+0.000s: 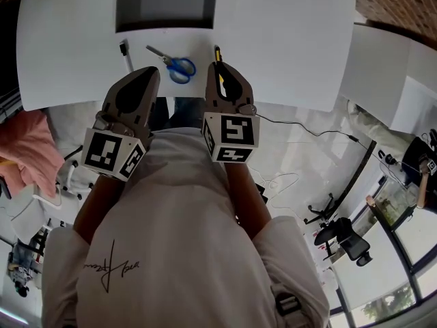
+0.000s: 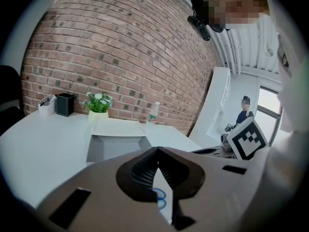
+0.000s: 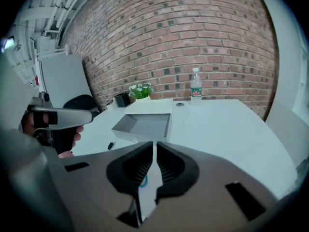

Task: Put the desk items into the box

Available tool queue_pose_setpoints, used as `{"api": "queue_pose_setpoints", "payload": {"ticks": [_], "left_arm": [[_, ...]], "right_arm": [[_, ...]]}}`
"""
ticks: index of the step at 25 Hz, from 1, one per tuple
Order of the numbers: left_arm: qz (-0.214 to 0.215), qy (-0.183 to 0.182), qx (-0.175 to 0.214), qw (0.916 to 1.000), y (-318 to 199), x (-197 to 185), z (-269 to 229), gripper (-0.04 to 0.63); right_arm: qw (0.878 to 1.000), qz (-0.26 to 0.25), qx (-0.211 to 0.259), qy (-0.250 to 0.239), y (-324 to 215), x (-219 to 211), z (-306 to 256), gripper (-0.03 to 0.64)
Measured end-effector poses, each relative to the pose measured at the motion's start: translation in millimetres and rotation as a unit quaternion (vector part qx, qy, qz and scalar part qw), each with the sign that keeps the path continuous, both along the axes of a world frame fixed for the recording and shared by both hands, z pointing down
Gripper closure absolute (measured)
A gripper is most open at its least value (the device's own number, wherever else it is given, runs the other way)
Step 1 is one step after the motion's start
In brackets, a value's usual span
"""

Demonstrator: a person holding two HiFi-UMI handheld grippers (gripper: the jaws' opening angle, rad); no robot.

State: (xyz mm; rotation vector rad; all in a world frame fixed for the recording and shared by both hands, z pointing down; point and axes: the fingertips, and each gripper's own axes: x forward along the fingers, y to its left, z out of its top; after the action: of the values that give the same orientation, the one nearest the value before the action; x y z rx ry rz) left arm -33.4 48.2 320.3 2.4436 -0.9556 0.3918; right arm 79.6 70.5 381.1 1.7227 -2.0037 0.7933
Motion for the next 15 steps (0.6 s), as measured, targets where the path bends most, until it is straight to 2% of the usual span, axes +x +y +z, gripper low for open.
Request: {"api": "queue_pose_setpoints", "payload": {"ticks": [15], "left_arm": [[-0.003, -0.008, -0.011, 0.9999, -5, -2, 9, 0.591]], "right_arm": [[0.999, 0.003, -0.051, 0.000, 2, 10, 34, 0.589]]}}
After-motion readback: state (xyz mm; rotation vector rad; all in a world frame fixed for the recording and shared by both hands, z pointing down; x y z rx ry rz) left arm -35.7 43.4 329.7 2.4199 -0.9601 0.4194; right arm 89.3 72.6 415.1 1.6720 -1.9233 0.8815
